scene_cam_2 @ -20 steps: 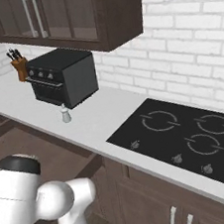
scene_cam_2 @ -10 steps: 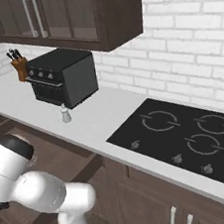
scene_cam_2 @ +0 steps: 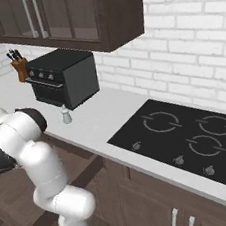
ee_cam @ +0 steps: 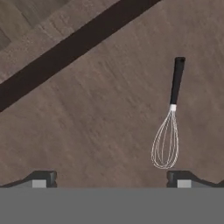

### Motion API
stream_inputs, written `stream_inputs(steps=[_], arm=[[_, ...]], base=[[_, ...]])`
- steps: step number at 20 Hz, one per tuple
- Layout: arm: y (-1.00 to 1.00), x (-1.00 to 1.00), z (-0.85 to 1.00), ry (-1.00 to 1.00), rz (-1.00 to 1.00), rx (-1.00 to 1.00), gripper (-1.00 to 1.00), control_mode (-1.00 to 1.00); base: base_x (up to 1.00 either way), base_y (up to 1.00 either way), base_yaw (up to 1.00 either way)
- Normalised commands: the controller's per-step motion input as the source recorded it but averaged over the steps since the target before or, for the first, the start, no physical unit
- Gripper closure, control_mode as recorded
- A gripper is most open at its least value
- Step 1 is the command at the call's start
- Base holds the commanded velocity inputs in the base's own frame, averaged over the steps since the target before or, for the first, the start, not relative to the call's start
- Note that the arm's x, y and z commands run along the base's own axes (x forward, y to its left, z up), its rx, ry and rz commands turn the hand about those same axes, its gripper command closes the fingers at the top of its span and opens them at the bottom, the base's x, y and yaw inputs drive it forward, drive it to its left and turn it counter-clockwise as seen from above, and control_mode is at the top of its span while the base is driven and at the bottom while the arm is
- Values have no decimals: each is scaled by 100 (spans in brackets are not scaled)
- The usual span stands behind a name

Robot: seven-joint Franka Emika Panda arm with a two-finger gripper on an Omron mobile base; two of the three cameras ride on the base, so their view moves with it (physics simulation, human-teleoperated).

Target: Pick the whisk from the drawer and place it on the counter.

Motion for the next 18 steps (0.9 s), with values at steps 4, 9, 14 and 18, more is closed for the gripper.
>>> stream_inputs(steps=[4,9,14,18], arm=[[59,46,-35,5,17,-7,-100,-100],[46,1,-33,13,13,-5,-100,-100],[53,16,-5,23,3,-15,-100,-100],[22,19,-14,29,5,-14,-100,-100]], base=[[0,0,0],[0,0,0],[0,0,0],[0,0,0]])
